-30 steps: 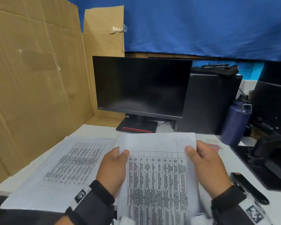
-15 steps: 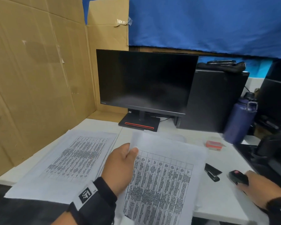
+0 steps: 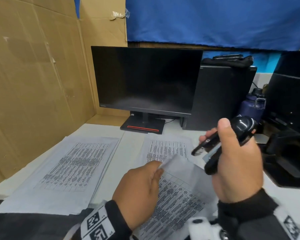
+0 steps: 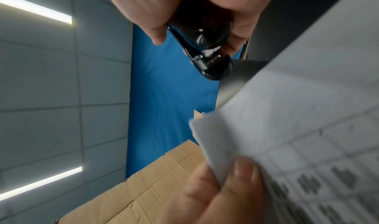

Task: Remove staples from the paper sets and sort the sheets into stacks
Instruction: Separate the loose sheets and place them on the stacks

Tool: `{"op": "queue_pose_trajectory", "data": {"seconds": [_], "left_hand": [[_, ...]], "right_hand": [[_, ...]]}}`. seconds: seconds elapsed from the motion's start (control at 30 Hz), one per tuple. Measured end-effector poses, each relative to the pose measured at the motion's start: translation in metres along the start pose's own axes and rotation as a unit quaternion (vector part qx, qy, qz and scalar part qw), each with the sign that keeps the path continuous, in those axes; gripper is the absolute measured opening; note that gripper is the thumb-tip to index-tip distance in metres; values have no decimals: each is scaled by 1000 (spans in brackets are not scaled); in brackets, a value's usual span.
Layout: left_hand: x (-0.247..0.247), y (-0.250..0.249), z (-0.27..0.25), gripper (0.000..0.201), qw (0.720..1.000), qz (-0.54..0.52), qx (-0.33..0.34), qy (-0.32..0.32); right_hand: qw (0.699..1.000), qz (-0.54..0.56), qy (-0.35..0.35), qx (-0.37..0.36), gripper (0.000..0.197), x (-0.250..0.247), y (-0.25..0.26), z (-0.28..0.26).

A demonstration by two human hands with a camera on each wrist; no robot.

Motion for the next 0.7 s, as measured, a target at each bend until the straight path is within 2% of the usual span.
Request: {"op": "queue_pose_trajectory", "data": {"seconds": [0.13, 0.23, 0.33, 0.53, 0.7], "left_hand": [[2, -5, -3, 25, 999, 30, 38, -2], [3, -6, -3, 25, 998, 32, 45, -1], [4, -4, -2, 24, 998, 35, 46, 4], [5, -4, -2, 34, 999, 20, 33, 34], [6, -8, -2, 34, 997, 19, 45, 52]], "right_hand": [[999, -19, -19, 26, 24, 18, -21, -19], [998, -45, -19, 35, 43, 24, -27, -28], [998, -57, -11, 30, 40, 26, -28, -31], [996, -87, -6, 23, 54, 27, -27, -33], [994, -107, -7, 7, 83, 28, -31, -31]]}}
Point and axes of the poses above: each hand's wrist, its own z-axis towards the middle knuckle, its own x-axis out of the palm, y = z × x, the point moved 6 cm from there along z, towards the middle knuckle, and after that the axes turned 5 degrees about z, right-handed, at the moved point
